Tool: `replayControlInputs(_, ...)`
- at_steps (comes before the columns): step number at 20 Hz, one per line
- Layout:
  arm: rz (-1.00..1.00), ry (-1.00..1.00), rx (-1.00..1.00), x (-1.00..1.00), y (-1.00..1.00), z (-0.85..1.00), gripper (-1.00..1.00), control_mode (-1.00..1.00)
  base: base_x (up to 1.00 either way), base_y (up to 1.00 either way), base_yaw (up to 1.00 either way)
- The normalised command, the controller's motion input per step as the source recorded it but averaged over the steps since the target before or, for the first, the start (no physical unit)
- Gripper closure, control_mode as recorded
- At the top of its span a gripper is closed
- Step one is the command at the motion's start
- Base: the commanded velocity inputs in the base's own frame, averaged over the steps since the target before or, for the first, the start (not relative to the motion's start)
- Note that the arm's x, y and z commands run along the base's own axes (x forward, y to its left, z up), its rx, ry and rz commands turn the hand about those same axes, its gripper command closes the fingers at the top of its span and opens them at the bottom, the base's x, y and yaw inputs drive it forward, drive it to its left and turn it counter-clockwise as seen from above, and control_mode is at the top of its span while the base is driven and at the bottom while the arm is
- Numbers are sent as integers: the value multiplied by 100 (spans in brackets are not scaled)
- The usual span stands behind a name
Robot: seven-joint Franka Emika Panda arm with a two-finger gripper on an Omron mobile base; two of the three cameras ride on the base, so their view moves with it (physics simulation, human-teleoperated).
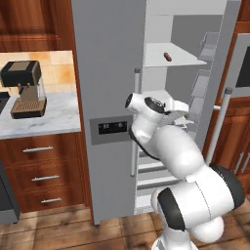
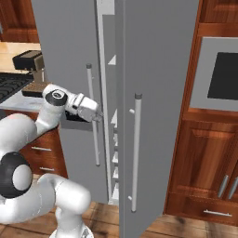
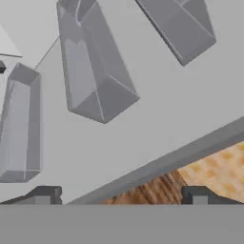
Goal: Retrieve the sausage and cheese from the fridge and place them on the cutting board on the counter.
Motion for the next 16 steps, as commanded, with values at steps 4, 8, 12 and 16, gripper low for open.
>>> replayControlInputs(4,-18,9,-4,2,-85,0,-100,-100,0,0,0)
replayControlInputs(8,-16,3,-5,0,-78,0,-100,-100,0,0,0)
replayControlInputs(12,-16,0,-5,-16,-76,0,-100,-100,0,0,0)
replayControlInputs(16,-15,0,-1,-27,-92,0,-100,-100,0,0,0)
